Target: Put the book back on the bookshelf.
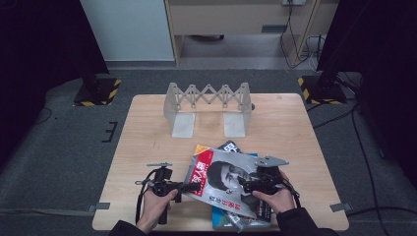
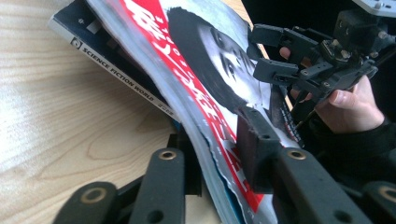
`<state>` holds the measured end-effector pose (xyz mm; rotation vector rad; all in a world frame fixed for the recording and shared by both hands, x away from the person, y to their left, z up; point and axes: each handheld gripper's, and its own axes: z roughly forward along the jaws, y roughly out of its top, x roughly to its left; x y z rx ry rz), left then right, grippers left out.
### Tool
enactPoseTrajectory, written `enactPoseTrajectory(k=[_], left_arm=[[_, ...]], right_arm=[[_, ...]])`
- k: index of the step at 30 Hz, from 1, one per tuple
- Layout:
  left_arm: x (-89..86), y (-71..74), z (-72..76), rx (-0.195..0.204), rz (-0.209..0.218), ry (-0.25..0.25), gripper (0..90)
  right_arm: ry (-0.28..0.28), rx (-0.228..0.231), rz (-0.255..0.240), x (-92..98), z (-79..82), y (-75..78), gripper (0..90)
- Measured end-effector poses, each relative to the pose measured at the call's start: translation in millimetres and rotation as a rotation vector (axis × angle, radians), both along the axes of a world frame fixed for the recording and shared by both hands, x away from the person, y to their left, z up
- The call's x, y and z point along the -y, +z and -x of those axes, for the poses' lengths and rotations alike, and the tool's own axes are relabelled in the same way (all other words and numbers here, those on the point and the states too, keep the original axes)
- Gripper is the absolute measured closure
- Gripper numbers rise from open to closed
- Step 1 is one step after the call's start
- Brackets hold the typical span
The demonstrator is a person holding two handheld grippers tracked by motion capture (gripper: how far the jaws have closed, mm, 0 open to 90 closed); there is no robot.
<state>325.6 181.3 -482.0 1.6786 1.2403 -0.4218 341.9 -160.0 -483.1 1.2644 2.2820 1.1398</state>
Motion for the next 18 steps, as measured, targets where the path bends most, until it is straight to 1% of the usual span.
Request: enactPoseTrajectory(k=[2, 4, 5, 8, 13, 16, 17, 18], left_arm=[[-0.3, 1.3, -1.2, 0.001, -0.003, -0.005, 73.7], [-0.9, 7.7, -3.2, 0.005, 0.008, -0.002, 76.8], [-0.6, 10.3, -3.7, 0.008, 0.012, 0.002, 77.9], [0.0, 17.8, -6.4, 0.023, -0.002, 0.014, 78.9], [1.1, 30.4, -13.3, 0.047, 0.007, 0.047, 82.4], [2.2, 34.5, -15.1, 0.053, 0.004, 0.054, 83.9], [3.0, 38.7, -17.0, 0.055, 0.006, 0.062, 84.4], [3.0, 38.7, -17.0, 0.055, 0.006, 0.062, 84.8]], right_arm=[[-0.008, -0.006, -0.004, 2.0, -0.9, 1.0, 9.0], [-0.020, -0.005, 0.005, 4.9, -1.6, 2.5, 9.0], [-0.027, 0.000, 0.002, 6.9, -2.2, 3.1, 9.0], [-0.051, 0.013, -0.005, 14.9, -4.2, 6.0, 9.0], [-0.126, 0.035, -0.021, 36.2, -8.0, 11.2, 9.0], [-0.169, 0.039, -0.018, 49.4, -9.9, 12.1, 9.0], [-0.183, 0.044, -0.015, 55.7, -11.1, 12.4, 9.0], [-0.195, 0.044, -0.017, 59.0, -11.4, 12.7, 9.0]])
